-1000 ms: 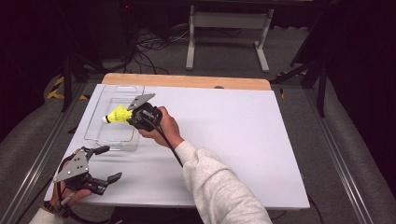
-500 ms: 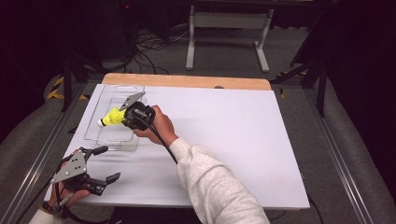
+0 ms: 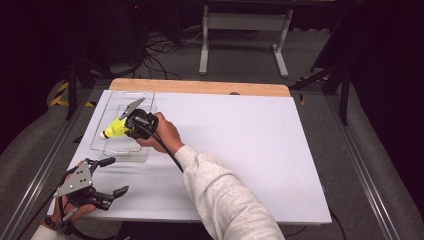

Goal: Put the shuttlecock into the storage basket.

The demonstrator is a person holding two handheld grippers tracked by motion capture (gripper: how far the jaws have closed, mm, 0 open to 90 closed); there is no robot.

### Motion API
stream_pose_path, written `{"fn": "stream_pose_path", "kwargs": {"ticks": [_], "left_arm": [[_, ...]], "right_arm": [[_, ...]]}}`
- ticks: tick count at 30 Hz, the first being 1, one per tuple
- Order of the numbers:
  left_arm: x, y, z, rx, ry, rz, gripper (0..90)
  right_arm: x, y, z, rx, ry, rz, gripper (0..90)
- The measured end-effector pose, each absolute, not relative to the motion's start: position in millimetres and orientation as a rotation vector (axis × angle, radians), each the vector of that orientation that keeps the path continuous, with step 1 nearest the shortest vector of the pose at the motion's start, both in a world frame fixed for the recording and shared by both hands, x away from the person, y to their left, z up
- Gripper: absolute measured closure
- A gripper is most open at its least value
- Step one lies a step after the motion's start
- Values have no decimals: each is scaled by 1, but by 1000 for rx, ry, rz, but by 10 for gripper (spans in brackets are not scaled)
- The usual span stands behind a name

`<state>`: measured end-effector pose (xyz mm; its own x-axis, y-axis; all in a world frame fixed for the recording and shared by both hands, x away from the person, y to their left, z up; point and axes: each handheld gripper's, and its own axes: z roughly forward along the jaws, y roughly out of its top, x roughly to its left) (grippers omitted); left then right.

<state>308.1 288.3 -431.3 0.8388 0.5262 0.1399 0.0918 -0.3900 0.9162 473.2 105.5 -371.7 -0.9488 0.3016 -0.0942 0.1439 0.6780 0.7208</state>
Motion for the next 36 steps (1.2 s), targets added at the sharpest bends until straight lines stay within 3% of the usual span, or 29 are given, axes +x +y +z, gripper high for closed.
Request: {"fn": "stream_pose_path", "kwargs": {"ticks": [36], "left_arm": [[307,288,-433,1937,458,497,57]], "right_arm": [[483,125,-407,403,2759,989,871]]}}
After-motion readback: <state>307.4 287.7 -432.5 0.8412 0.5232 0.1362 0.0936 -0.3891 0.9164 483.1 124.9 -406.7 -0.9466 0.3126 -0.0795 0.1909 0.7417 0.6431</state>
